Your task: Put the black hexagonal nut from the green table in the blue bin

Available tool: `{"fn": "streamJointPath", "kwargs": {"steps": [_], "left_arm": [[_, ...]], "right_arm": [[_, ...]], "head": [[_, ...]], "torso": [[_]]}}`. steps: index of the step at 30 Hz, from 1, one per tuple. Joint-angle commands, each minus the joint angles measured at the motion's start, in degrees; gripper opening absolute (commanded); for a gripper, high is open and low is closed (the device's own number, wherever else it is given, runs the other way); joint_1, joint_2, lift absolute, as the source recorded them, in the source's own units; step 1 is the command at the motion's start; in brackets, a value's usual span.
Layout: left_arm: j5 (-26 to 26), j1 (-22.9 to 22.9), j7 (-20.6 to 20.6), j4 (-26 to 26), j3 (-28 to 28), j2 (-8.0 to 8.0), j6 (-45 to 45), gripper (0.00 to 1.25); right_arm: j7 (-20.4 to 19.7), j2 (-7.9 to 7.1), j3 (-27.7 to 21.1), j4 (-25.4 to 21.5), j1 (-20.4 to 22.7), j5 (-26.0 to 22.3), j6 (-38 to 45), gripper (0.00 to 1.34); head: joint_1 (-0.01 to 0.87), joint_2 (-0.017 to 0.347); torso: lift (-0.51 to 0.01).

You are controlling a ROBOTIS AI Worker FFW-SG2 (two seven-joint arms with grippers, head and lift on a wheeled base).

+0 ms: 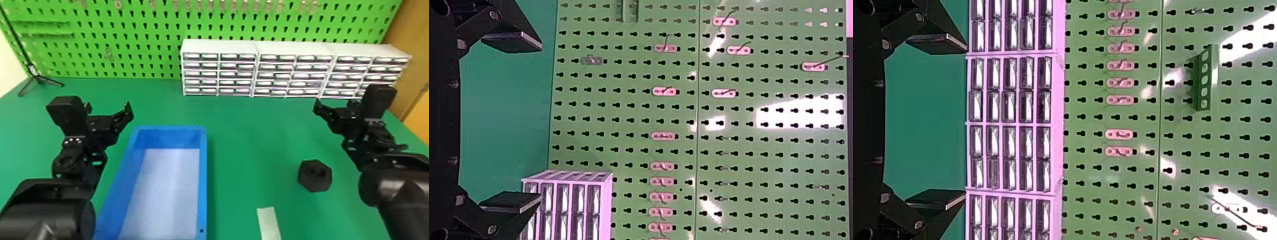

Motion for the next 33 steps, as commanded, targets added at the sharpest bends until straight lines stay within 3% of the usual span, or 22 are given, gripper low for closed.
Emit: {"fn": "streamJointPath", "kwargs": {"steps": [1,23,33], "left_arm": [[0.00,0.04,0.00,-0.03,0.08,0.00,0.00,1.03],[0.09,0.04,0.00,-0.03,0.16,0.00,0.00,1.03],[0.09,0.04,0.00,-0.03,0.08,0.00,0.00,1.03]], "right_arm": [[0.00,-0.01,-0.08,-0.01,0.00,0.00,0.00,1.08],[0.18,0.08,-0.52,-0.72,0.26,-0.18,0.44,1.08],[1.67,0.25,-4.65,-9.07,4.04,0.53,8.35,1.08]], "head": [[0.686,0.028],[0.686,0.028],[0.686,0.028]], "torso": [[-0.096],[-0.096],[-0.096]]}}
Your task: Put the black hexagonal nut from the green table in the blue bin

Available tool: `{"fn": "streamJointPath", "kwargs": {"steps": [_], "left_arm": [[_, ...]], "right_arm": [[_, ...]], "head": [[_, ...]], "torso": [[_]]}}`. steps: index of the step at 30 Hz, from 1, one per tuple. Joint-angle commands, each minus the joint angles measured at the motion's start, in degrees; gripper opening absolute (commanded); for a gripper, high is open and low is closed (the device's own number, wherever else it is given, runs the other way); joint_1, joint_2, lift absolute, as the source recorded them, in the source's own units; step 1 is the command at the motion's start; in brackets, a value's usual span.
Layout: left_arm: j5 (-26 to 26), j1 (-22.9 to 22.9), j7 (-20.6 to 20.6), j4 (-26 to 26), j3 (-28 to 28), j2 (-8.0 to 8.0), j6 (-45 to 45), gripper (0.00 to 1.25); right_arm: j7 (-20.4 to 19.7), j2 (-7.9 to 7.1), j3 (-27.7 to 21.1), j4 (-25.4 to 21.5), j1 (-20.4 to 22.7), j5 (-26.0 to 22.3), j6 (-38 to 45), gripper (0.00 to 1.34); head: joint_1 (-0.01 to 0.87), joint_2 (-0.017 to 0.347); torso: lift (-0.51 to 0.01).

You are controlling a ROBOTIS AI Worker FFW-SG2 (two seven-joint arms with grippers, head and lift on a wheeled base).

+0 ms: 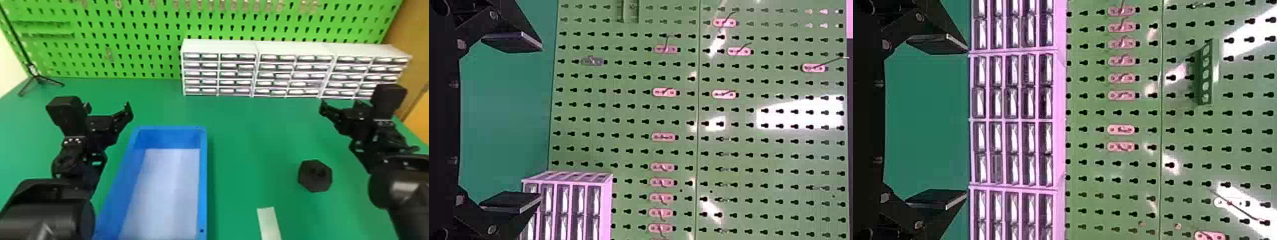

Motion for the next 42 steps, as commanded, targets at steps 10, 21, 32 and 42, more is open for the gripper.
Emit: {"fn": "streamJointPath", "kwargs": {"steps": [10,21,32,42], "left_arm": [[-0.18,-0.18,0.00,0.08,-0.09,0.00,0.00,1.03],[-0.26,-0.44,0.00,0.08,-0.27,0.00,0.00,1.03],[-0.53,-0.26,-0.09,0.08,-0.18,0.09,0.00,1.03],[-0.97,-0.18,-0.70,0.08,0.09,0.18,0.09,1.03]], "right_arm": [[3.26,0.52,-6.12,-13.25,7.72,1.08,13.63,1.08],[9.77,-1.32,-9.46,-20.63,13.70,0.12,26.02,1.08],[15.22,-5.81,-8.06,-24.15,17.13,2.75,32.26,1.08],[17.77,-13.89,-2.34,-24.68,17.04,-0.15,36.48,1.08]], "head": [[0.686,0.028],[0.686,0.028],[0.686,0.028],[0.686,0.028]], "torso": [[-0.096],[-0.096],[-0.096],[-0.096]]}}
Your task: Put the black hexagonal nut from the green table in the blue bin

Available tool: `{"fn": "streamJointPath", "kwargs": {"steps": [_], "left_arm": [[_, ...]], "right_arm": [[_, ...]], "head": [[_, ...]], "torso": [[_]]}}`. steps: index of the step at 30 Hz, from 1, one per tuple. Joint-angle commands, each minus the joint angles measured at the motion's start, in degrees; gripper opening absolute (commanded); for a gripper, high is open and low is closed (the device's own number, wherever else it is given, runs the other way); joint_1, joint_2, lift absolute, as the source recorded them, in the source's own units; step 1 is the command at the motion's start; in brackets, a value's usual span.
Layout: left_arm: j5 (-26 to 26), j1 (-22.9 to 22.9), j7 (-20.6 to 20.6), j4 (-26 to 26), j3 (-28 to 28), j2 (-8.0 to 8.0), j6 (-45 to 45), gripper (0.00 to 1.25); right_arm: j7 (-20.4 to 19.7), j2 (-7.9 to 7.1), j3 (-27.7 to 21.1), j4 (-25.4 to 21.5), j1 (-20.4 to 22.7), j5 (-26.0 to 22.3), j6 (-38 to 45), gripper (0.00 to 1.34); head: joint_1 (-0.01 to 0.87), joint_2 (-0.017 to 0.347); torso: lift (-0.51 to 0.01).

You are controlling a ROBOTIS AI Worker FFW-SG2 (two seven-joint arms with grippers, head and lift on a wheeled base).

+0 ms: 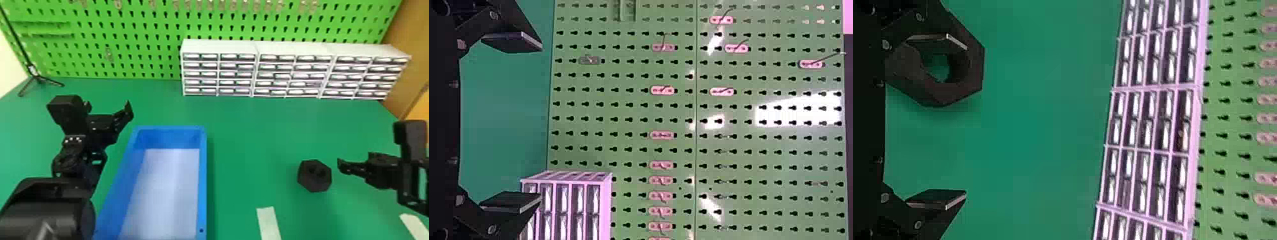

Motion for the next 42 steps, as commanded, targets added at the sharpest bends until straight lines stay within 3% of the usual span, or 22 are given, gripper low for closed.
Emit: {"fn": "streamJointPath", "kwargs": {"steps": [1,6,13,21,24,42], "left_arm": [[-0.22,0.07,-0.35,0.02,0.17,0.01,0.09,1.03],[-0.40,0.15,-0.53,-0.07,0.35,0.01,0.26,1.03],[-0.57,0.33,-0.79,0.02,0.35,0.01,0.44,1.03],[-0.75,0.33,-0.79,0.02,0.44,0.01,0.44,1.03],[-0.75,0.33,-0.88,-0.07,0.35,0.10,0.44,1.03],[-0.75,0.59,-0.88,-0.07,0.44,0.10,0.44,1.03]], "right_arm": [[0.88,-3.80,2.21,-0.83,0.08,-1.27,2.33,1.08],[1.15,-7.23,2.73,-1.71,1.13,-2.41,4.09,1.08],[3.61,-9.87,3.44,-1.71,1.57,-0.83,6.46,1.08],[9.32,-10.83,7.57,-1.53,0.08,5.68,8.92,1.08],[10.90,-11.18,8.01,-1.53,0.08,6.11,9.71,1.08],[13.89,-12.15,9.94,-1.97,0.08,8.49,11.64,1.08]], "head": [[0.686,0.028],[0.686,0.028],[0.686,0.028],[0.686,0.028],[0.686,0.028],[0.686,0.028]], "torso": [[-0.096],[-0.096],[-0.096],[-0.096],[-0.096],[-0.096]]}}
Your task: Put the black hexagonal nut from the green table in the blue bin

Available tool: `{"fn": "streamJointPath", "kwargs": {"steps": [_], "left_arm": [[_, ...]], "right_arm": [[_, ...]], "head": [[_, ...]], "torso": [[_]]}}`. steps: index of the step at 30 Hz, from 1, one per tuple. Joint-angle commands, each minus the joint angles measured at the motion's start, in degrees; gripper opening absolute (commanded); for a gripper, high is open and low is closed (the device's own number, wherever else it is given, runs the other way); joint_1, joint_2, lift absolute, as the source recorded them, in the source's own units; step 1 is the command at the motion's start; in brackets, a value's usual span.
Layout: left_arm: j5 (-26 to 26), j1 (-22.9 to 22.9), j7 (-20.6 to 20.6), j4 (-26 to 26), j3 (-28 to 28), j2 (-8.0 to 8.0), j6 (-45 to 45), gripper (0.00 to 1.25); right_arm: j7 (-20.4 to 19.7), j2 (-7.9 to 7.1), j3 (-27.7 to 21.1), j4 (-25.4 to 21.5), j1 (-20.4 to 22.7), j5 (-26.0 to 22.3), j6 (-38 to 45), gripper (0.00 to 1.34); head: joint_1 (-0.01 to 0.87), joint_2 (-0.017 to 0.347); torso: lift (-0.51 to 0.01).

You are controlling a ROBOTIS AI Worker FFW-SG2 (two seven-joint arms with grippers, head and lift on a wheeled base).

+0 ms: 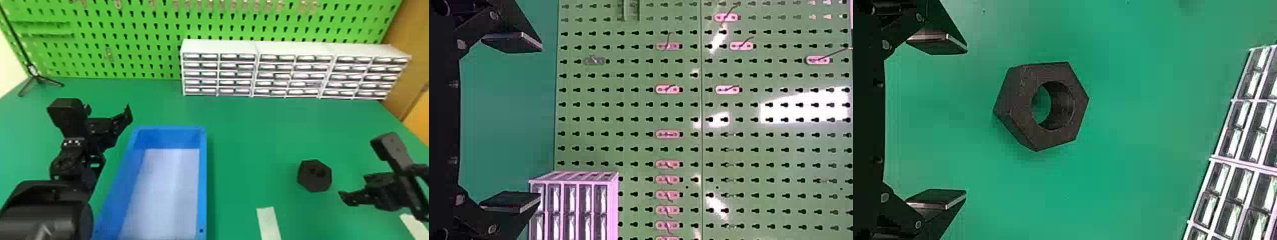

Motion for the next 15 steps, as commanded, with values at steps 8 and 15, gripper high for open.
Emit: {"fn": "streamJointPath", "kwargs": {"steps": [8,15], "left_arm": [[0.00,-0.14,0.00,0.06,-0.02,-0.02,0.00,1.03],[-0.09,-0.14,0.00,0.06,-0.02,-0.02,0.00,1.03]], "right_arm": [[0.45,-0.28,0.48,0.25,-0.92,0.92,0.30,1.08],[0.54,-0.28,0.75,0.25,-1.01,1.09,0.48,1.08]], "head": [[0.686,0.028],[0.686,0.028]], "torso": [[-0.096],[-0.096]]}}
